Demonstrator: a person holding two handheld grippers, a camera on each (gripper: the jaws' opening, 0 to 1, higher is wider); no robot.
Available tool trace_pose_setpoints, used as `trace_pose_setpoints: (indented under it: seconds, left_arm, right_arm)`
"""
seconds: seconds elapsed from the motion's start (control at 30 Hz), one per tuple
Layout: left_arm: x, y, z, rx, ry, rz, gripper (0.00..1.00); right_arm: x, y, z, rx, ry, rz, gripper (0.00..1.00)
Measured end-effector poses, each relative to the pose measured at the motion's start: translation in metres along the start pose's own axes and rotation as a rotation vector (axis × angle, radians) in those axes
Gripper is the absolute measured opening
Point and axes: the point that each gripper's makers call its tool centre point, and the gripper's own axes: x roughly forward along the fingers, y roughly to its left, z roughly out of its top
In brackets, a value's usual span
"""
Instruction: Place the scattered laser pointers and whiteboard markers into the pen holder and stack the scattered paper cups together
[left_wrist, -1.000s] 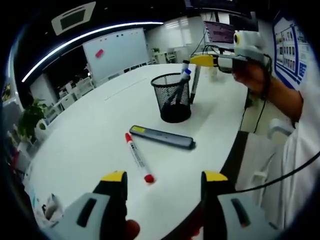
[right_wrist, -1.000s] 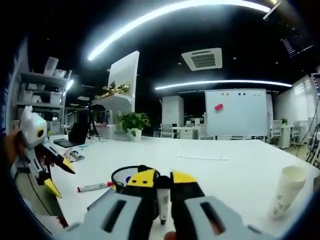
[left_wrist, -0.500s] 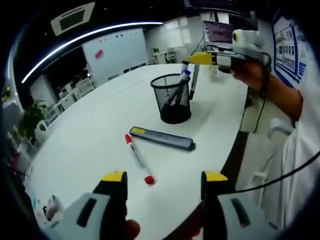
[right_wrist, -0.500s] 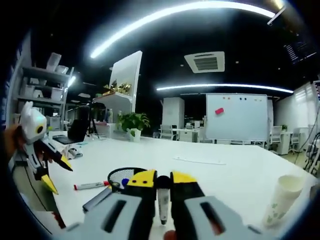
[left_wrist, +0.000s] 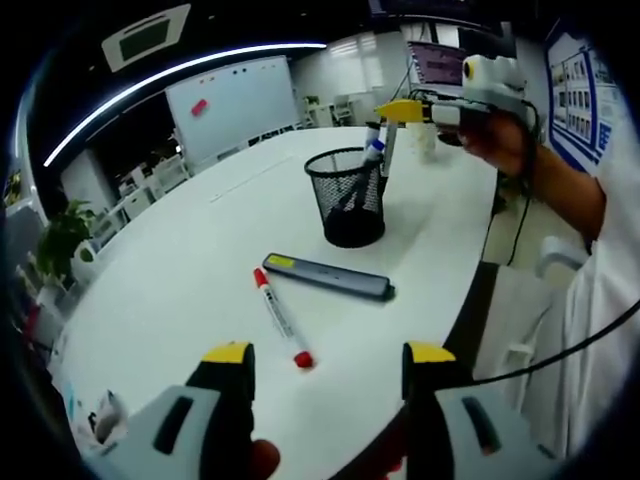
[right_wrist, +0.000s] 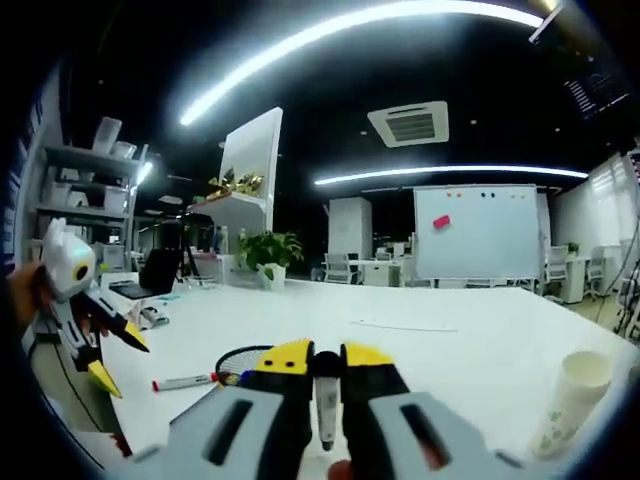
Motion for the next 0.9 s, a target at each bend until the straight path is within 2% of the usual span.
trace_pose_setpoints:
  seconds: [0.4,0.57,0.9]
  left_arm:
    - [0.001,-0.001,0.000,-0.002,-0.004,-0.004,0.59]
    - [-0.003,0.006,-0.001,-0.012,-0.002,0.016,0.60]
    - [0.000,0.002,-0.003,-0.021,-0.002,0.007,0.60]
  right_arm:
    - [-0.001,-0.006,0.010,0.003,-0.010,-0.004,0.11]
    - [0.000,-0.011,0.016,-0.002,-0.020,-0.011,0.11]
    - [0.004,-0.016,0.027,-0.028,-0.033,-0.011,0.11]
